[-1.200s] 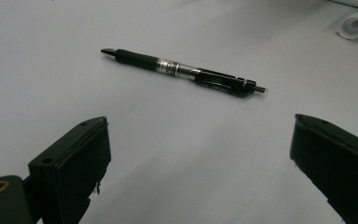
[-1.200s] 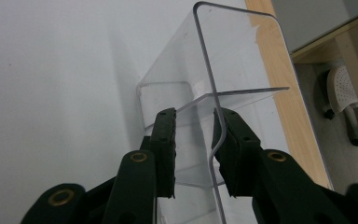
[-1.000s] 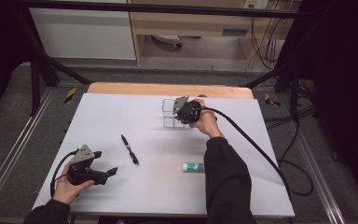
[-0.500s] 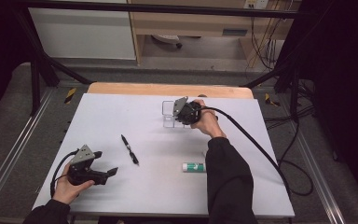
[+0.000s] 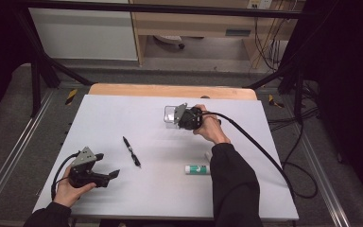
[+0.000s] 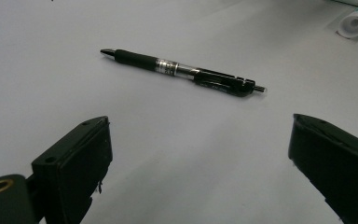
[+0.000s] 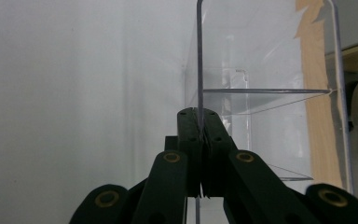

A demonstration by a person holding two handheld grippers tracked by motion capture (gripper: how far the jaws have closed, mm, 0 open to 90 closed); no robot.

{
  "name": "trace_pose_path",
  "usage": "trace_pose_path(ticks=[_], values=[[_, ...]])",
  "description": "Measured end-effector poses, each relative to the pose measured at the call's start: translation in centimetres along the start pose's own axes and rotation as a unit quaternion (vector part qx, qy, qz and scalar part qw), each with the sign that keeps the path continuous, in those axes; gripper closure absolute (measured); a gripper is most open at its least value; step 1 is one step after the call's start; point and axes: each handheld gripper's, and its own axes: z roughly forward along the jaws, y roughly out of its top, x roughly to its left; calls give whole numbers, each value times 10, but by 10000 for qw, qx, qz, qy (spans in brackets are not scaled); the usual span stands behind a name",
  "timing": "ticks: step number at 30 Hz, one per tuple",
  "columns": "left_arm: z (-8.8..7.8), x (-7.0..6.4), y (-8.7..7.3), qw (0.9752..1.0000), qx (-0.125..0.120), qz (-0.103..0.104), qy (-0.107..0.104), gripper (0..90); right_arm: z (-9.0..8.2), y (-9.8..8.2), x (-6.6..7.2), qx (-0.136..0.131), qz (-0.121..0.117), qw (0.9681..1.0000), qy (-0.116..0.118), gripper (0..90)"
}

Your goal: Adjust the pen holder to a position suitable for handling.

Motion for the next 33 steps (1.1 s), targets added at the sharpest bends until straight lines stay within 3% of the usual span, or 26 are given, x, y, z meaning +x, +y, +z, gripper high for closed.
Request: trace_pose_path(ticks=[10,21,33], values=[[0,0,0,10000,-7,0,5,63,-12,7,9,-13,-77,9999,84,890],[0,-1,0,10000,2,9,3,64,-27,27,34,-192,90,9996,175,890],[0,-2,1,10000,1,24,-9,64,-24,37,56,-143,129,9987,472,890]])
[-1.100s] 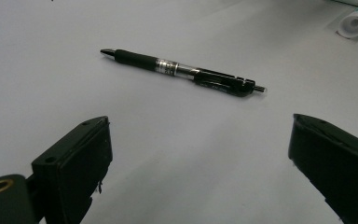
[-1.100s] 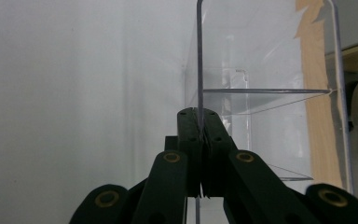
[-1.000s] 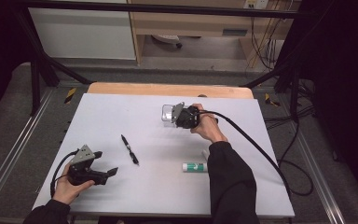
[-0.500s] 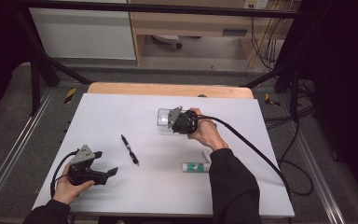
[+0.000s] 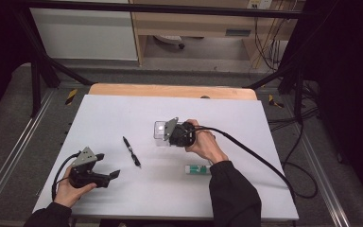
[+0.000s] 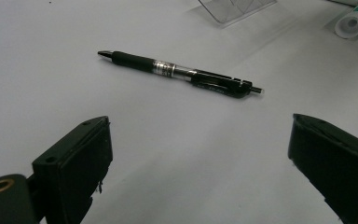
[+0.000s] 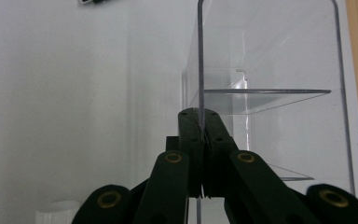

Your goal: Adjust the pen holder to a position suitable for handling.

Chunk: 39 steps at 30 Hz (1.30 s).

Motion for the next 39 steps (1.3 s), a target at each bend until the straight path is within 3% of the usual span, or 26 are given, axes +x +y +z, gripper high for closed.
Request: trace_pose_path(ticks=[8,12,17,23,25,26,31,36,37,38,39], values=[[0,0,0,10000,7,5,2,64,3,0,-2,-70,40,9999,105,881],[0,0,0,10000,16,2,3,64,3,-1,-3,-72,56,10000,10,857],[0,1,0,10000,11,-2,4,64,6,-3,-10,-91,105,9995,-270,793],[0,0,-1,10000,14,0,1,64,8,-4,-14,-114,242,9991,-320,746],[0,0,-1,10000,18,-1,2,64,5,-4,-13,-159,384,9981,-458,648],[0,0,-1,10000,21,0,3,64,5,-4,-13,-159,384,9981,-458,648],[1,1,-1,10000,39,-14,11,63,-12,-4,-10,-383,1138,9909,-613,451],[2,0,-1,10000,83,-3,9,61,-26,-6,-3,-668,1942,9766,-639,301],[2,0,-1,10000,83,-3,9,60,-26,-6,-3,-668,1942,9766,-639,301],[2,0,-1,10000,87,2,15,59,-29,-7,2,-684,2158,9721,-613,242],[2,0,-1,10000,92,4,18,59,-30,-7,4,-670,2274,9695,-617,225]])
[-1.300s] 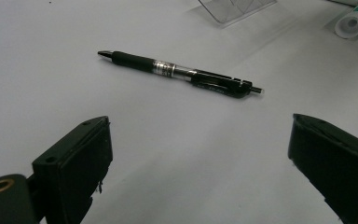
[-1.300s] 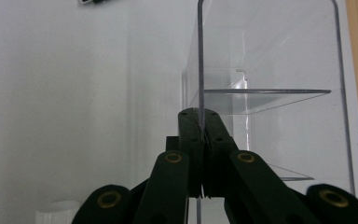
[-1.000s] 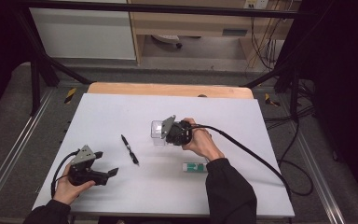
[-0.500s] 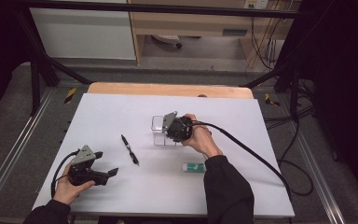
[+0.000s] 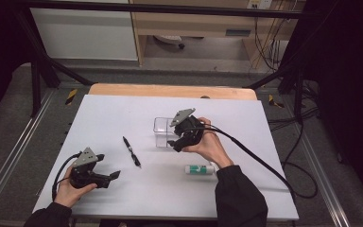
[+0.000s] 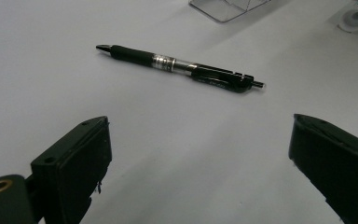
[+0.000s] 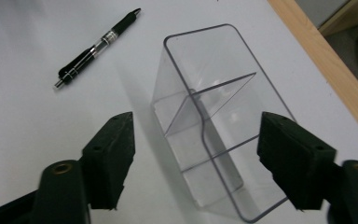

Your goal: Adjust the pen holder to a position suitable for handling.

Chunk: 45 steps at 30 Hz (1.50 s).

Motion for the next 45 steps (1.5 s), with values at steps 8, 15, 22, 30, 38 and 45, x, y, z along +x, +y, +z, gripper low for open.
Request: trace_pose_path(ticks=[8,15,22,30,38,45], values=[[1,0,0,10000,46,5,17,52,-8,-12,14,-32,385,9992,-89,84],[1,0,0,10000,50,-20,8,47,-5,-28,25,-109,870,9961,2,46],[1,-1,-1,10000,96,-15,12,47,8,-33,42,-125,1042,9944,127,28],[1,0,-2,9999,107,-38,6,46,19,-32,53,-418,1417,9888,206,34],[1,-1,-1,9999,122,-37,-9,47,35,-23,65,-569,1565,9857,271,55],[1,-1,-1,9999,118,-14,-16,47,50,-13,72,-448,1582,9860,285,56]])
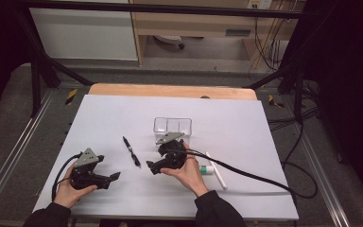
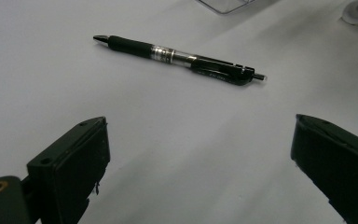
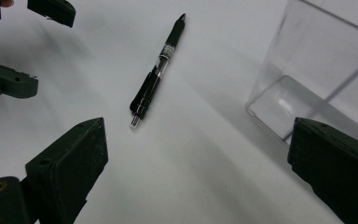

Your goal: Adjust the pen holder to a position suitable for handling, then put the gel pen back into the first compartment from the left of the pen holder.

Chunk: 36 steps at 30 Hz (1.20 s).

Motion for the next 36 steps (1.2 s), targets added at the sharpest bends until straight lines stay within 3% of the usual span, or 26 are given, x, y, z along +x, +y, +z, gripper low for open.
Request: trace_pose_path(ticks=[12,13,20,26,31,36], values=[[0,1,0,10000,7,-31,-27,47,29,9,13,13,127,9999,6,190],[0,0,0,10000,14,-30,-20,47,34,11,16,-27,251,9997,32,230],[0,0,0,10000,10,-34,-20,47,54,17,26,37,251,9997,66,378],[0,-1,1,10000,13,-20,-29,48,70,10,28,138,466,9987,155,492],[0,-1,1,10000,13,-26,-26,50,76,6,30,135,521,9983,237,587],[1,-1,1,10000,21,-20,-29,51,76,4,32,99,499,9986,149,647]])
